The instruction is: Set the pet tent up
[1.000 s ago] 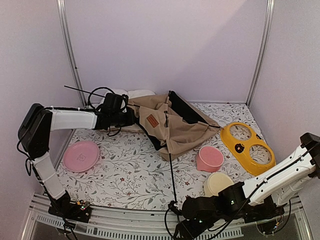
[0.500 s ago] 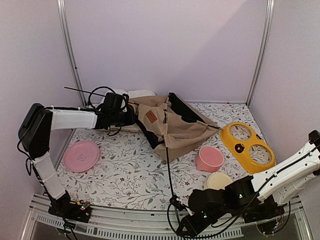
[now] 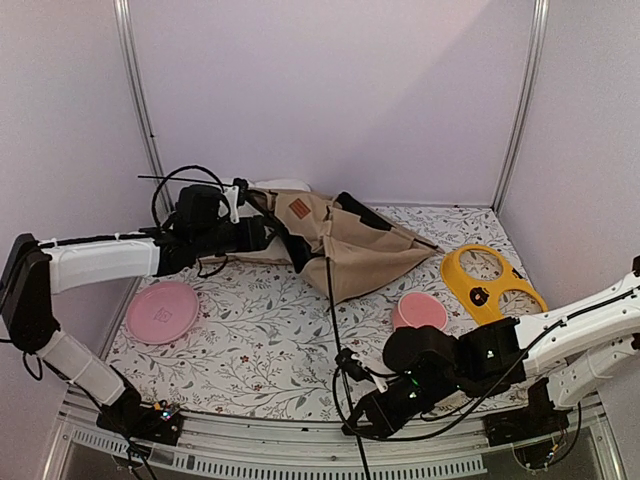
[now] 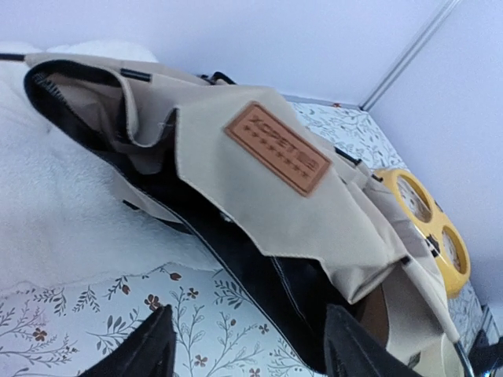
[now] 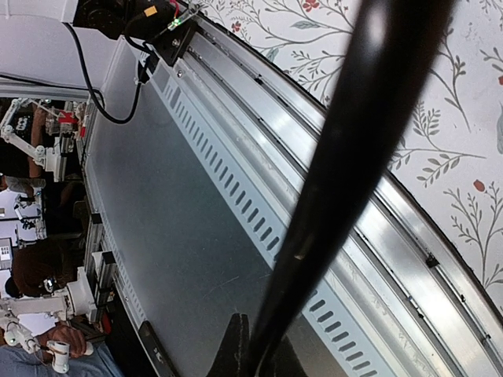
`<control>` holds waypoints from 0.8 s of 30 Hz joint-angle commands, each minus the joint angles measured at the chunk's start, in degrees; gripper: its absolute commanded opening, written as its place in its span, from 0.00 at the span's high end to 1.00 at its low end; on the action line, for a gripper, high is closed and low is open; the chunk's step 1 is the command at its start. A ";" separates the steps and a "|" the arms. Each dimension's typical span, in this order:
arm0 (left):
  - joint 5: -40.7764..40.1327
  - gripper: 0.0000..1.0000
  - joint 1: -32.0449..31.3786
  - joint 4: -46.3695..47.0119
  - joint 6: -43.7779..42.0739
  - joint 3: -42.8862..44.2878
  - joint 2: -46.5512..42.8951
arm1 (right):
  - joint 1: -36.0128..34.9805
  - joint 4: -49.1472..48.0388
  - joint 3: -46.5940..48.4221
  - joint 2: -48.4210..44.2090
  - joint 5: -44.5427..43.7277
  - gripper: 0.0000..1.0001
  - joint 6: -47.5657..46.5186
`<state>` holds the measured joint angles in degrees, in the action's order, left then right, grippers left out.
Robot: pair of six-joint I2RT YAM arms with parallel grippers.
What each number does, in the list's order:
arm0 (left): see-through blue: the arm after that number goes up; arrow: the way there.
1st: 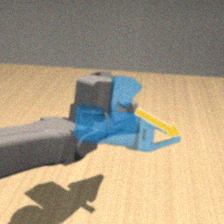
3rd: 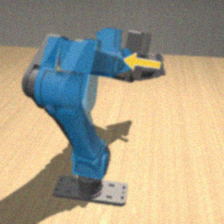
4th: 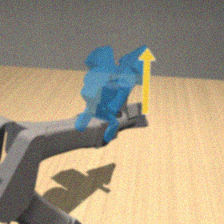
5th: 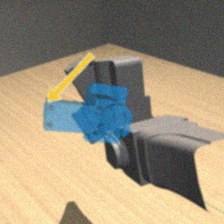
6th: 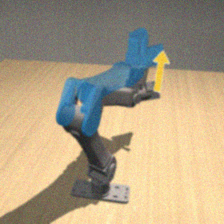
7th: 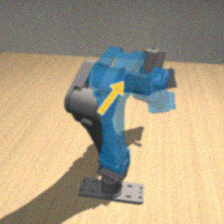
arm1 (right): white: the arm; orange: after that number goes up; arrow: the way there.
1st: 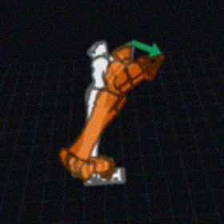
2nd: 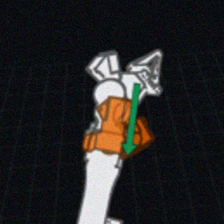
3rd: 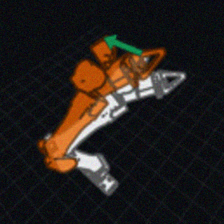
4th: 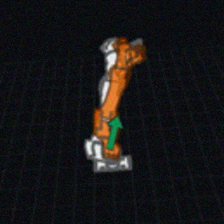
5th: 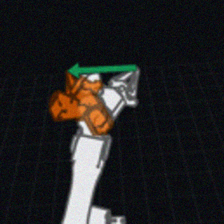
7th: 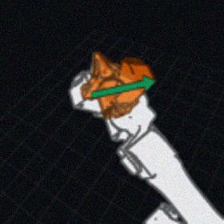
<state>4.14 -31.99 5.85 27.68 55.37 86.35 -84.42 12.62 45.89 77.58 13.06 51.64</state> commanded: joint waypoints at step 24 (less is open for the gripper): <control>-19.73 0.32 -27.57 62.04 -25.40 -33.28 7.60 | 7.50 5.46 12.92 -0.18 3.21 1.00 -10.84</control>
<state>-11.75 -57.28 55.24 9.08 19.68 88.86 -78.11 17.78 56.12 77.62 18.00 44.23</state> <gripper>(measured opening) 0.680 0.048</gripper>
